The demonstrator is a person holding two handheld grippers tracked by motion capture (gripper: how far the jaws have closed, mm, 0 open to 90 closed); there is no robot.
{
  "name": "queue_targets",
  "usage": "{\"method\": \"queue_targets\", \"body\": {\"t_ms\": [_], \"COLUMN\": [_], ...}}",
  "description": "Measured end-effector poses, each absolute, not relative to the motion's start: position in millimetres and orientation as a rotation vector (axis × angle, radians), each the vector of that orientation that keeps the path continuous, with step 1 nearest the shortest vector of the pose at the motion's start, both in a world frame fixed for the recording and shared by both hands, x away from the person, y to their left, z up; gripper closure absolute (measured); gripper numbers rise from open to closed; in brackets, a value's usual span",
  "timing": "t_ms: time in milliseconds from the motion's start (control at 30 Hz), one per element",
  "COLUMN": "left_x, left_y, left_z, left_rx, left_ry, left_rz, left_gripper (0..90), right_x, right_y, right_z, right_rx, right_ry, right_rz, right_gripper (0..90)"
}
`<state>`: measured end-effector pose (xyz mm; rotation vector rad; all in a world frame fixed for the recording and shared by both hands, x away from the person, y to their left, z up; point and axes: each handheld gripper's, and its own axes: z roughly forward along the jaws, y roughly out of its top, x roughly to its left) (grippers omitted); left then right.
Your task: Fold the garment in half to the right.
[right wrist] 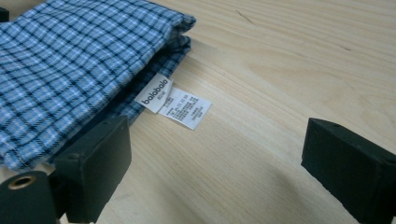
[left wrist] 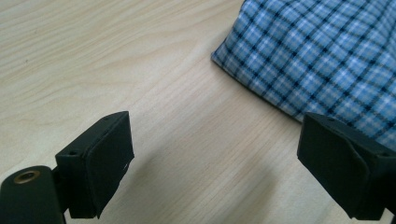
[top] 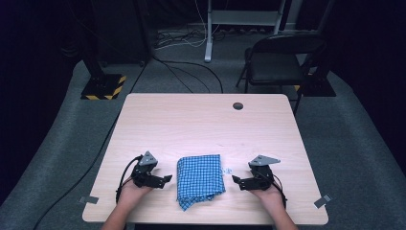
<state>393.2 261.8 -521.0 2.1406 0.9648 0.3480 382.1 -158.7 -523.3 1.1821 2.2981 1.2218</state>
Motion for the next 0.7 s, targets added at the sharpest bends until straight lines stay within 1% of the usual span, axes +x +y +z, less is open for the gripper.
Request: {"method": "queue_targets", "body": {"t_ms": [700], "left_x": [396.2], "left_y": [277.6], "left_z": [-526.8], "left_rx": [2.111], "left_ry": [1.027], "left_rz": [0.386], "left_gripper": [10.5], "right_x": [381.9], "right_y": [-174.1], "right_z": [-531.5], "right_rx": [1.230], "right_ry": [2.266], "right_rz": [1.147], "right_gripper": [7.6]}}
